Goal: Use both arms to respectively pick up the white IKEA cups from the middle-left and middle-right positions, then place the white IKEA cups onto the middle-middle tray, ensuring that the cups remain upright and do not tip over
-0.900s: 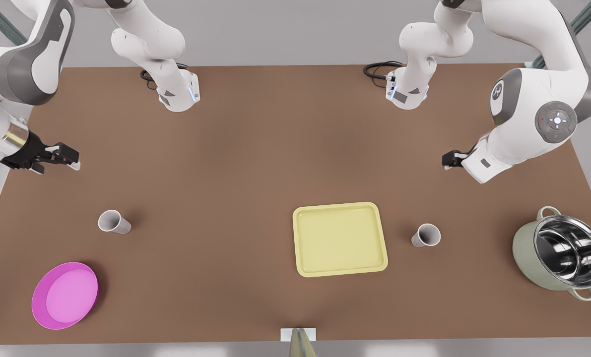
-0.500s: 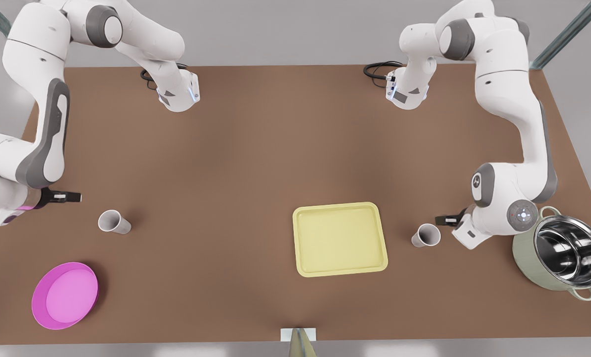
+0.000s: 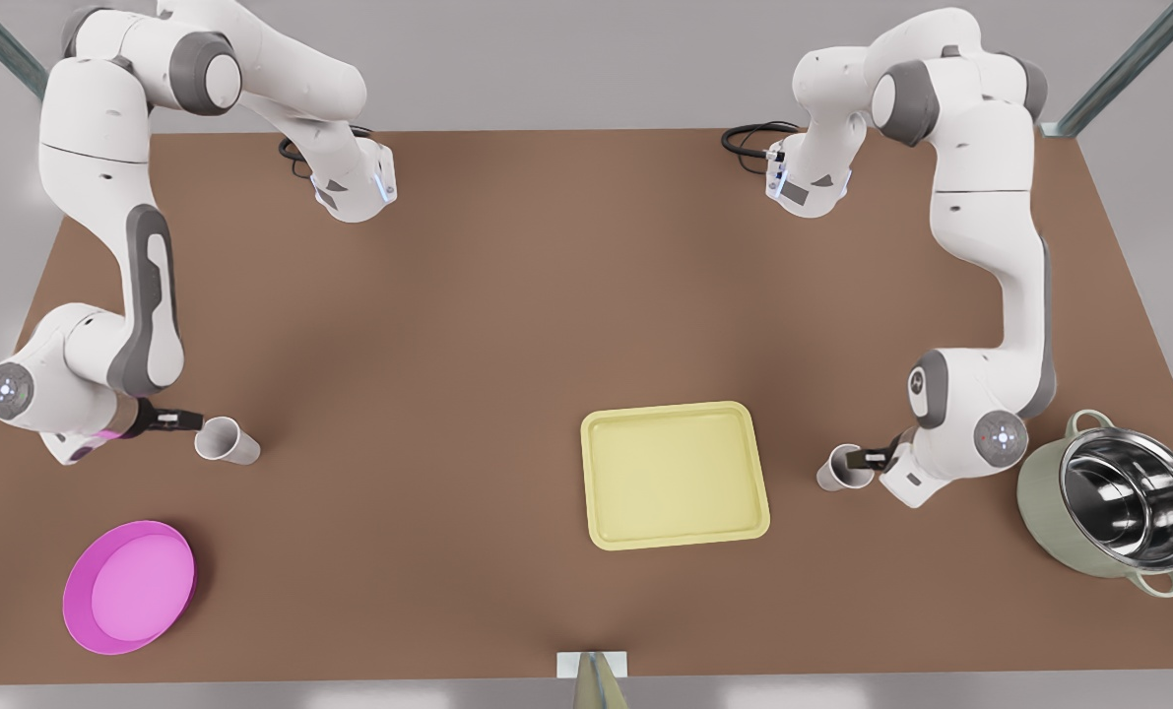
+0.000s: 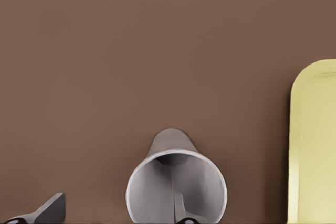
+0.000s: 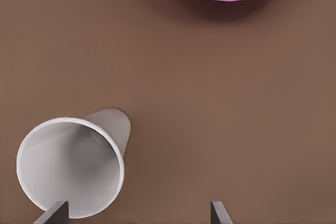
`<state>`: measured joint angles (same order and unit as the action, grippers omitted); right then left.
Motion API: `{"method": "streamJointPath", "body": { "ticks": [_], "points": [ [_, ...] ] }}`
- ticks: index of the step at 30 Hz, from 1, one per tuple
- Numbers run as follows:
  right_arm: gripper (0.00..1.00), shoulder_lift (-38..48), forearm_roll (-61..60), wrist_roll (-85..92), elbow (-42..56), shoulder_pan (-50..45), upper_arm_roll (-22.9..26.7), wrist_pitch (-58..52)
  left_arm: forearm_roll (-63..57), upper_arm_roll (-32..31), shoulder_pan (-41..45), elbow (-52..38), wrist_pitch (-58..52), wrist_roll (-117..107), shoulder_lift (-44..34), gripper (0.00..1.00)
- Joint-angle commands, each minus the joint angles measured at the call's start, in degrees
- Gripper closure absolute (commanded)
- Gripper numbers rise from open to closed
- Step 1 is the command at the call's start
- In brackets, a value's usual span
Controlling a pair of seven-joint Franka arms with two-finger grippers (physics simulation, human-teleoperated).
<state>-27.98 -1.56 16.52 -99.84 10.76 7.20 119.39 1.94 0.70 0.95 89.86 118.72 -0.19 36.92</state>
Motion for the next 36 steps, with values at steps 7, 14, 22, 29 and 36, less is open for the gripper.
{"method": "streamJointPath", "body": {
  "ticks": [7,14,22,29,36],
  "points": [
    [0.00,-2.9,-1.5,0.6,1.9,-0.1,0.0,2.1,1.4,0.0,-0.1,0.1,4.1,-0.4,1.5,0.16],
    [0.00,-6.6,-2.0,0.8,2.7,-0.3,-0.1,2.1,5.4,0.0,0.0,0.0,4.1,-0.4,1.9,0.63],
    [0.60,-7.9,-1.9,1.6,3.0,-0.4,-0.1,1.7,6.0,-2.5,0.5,-0.1,3.8,-4.3,-3.8,0.79],
    [0.79,-7.3,-1.8,2.3,5.8,-1.4,-0.2,-2.0,-0.2,-15.9,7.0,-4.3,-0.4,-32.2,-1.2,0.79],
    [0.79,-7.3,-8.1,1.7,12.7,-9.7,-10.4,-7.7,-0.9,-15.6,6.6,-4.3,1.9,-32.4,2.3,0.79]
  ]
}}
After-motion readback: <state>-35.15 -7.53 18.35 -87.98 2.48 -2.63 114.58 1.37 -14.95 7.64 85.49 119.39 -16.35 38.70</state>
